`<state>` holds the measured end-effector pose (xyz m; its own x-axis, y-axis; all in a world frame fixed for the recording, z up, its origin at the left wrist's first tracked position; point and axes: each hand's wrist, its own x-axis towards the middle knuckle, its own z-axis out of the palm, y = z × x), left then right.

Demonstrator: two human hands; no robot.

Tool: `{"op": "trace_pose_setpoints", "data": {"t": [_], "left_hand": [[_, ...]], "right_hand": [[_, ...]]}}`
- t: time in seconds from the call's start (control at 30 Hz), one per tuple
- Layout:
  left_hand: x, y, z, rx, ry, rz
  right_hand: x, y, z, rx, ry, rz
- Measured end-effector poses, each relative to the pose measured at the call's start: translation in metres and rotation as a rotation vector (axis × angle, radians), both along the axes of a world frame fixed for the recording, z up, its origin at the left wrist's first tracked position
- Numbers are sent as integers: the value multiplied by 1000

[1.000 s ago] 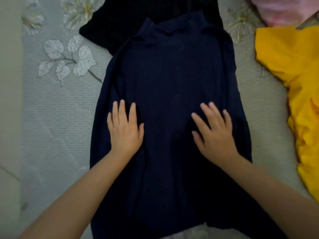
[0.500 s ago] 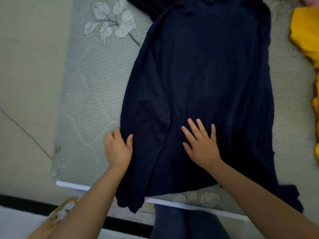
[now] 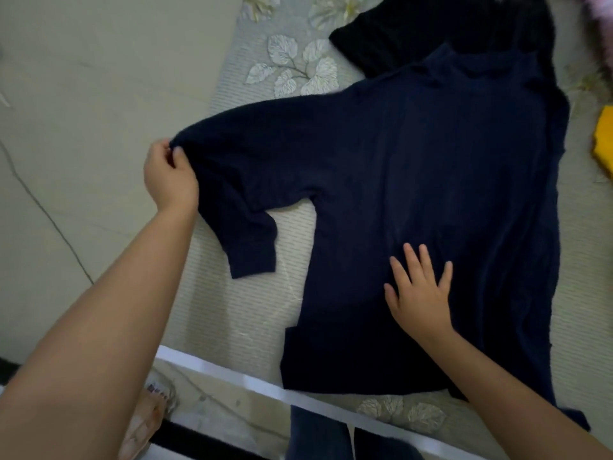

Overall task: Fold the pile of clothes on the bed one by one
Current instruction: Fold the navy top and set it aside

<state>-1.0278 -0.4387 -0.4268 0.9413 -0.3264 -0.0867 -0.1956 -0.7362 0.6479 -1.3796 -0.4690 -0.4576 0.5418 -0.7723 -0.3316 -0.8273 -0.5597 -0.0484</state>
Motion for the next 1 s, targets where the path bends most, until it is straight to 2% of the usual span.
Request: {"op": "trace_pose_setpoints", "data": {"t": [0.1, 0.17, 0.23, 0.3, 0.37, 0.47, 0.53, 0.6, 0.67, 0.77, 0.87, 0.93, 1.0], "left_hand": [[-14, 6, -24, 239, 129, -155], [-33, 15, -36, 261, 179, -212], [-46, 26, -45, 241, 138, -190], [-53, 35, -51, 245, 120, -138], [-59, 41, -53, 221, 194, -107], [-61, 41, -46, 67, 312, -78], [-56, 35, -38, 23, 261, -85], [-51, 23, -24, -6, 127, -143], [-53, 6, -6, -61, 37, -258], [-67, -29, 22, -117, -76, -504], [-108, -76, 46, -162, -141, -782], [-150, -107, 52, -199, -52, -1000], [-195, -128, 54, -214, 274, -1129]], "right_hand": [[22, -15, 2, -2, -42, -17], [35, -27, 0, -37, -56, 16], [46, -40, -5, -36, -56, 56], [51, -48, -12, 67, 7, 80], [46, -52, -23, 198, 91, 91], [43, -51, -33, 259, 73, 64], [43, -52, -31, 297, 77, 62], [41, -57, -28, 336, 53, 73], [37, -65, -20, 405, -17, 73], [26, -75, -3, 516, -263, -62], [-5, -75, 21, 463, -427, -248], [-35, -68, 31, 413, -484, -369], [-68, -61, 36, 381, -504, -519]]}}
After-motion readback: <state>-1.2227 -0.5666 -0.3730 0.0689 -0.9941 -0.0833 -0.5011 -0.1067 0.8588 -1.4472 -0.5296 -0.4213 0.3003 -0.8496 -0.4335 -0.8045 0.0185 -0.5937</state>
